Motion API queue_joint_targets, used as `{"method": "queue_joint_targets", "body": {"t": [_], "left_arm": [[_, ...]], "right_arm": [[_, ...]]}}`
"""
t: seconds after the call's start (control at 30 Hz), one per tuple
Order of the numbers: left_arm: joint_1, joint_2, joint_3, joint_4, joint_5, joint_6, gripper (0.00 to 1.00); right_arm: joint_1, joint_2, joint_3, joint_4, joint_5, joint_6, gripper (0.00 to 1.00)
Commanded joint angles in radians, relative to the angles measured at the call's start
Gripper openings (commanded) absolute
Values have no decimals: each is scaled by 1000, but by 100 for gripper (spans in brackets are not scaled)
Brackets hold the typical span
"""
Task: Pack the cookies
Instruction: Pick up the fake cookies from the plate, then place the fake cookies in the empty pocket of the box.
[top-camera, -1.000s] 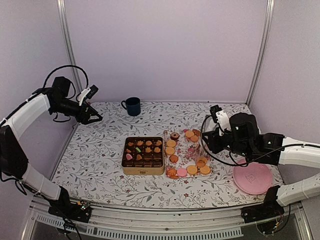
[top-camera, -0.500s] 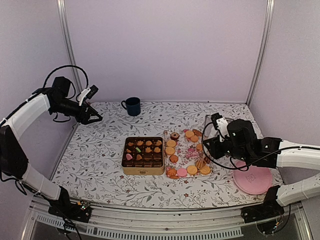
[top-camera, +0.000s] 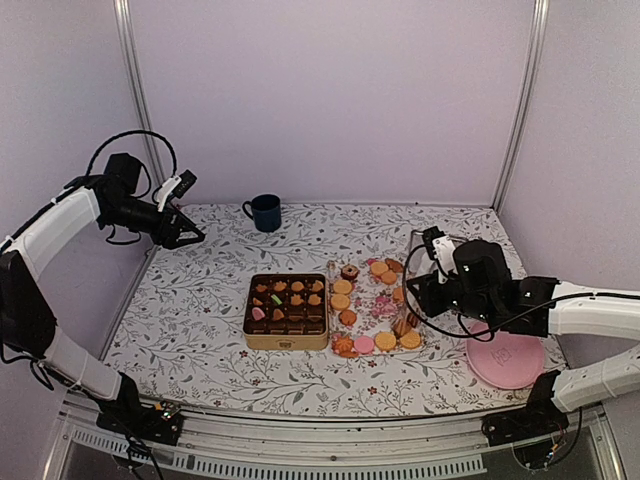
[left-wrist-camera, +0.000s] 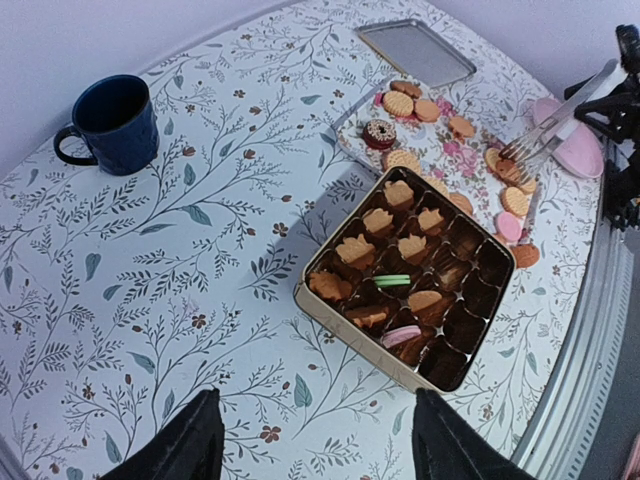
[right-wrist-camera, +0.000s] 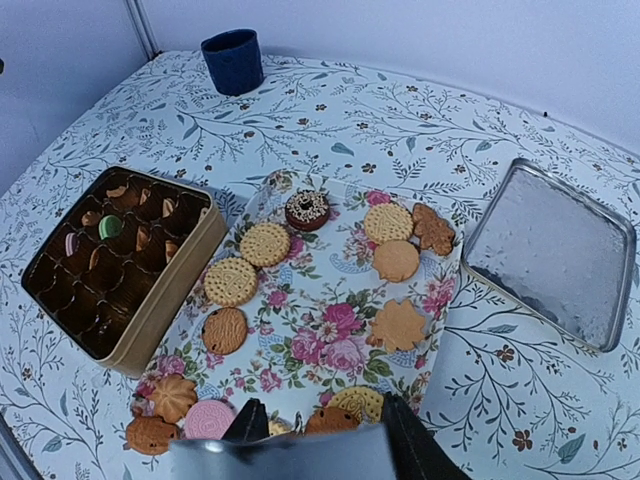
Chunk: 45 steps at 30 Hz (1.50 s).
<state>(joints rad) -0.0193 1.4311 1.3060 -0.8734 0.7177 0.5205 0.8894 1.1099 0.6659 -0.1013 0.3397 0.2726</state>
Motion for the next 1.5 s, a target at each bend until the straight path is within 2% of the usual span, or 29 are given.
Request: {"method": "queue_joint_targets", "body": {"t": [0.0, 0.17, 0.27, 0.6, 0.77, 0.93, 1.13, 1.3, 1.47], "left_arm": [[8, 1, 3, -3, 9, 1, 65], [9, -6, 2, -4, 3, 4, 65], [10, -5, 0, -4, 5, 4, 65], [9, -5, 6, -2, 7, 1, 65], [9, -4, 3, -2, 5, -1, 65], [9, -7, -1, -3, 2, -2, 65], [9, -13, -4, -5, 3, 0, 65], [9, -16, -4, -6, 2, 5, 65], [9, -16, 3, -10, -3, 11, 65]], "right_arm": [[-7, 17, 29, 63, -39, -13, 32], [-7, -2, 41, 61, -41, -21, 14], [-7, -33, 46, 60, -39, -21, 8], [-7, -38, 165, 31, -102, -60, 8], [12, 84, 293, 86, -197, -74, 11], [87, 290, 458, 116, -240, -117, 12], [121, 511, 626, 139, -294, -132, 13], [134, 625, 695, 155, -322, -130, 15], [135, 665, 712, 152, -324, -128, 18]]}}
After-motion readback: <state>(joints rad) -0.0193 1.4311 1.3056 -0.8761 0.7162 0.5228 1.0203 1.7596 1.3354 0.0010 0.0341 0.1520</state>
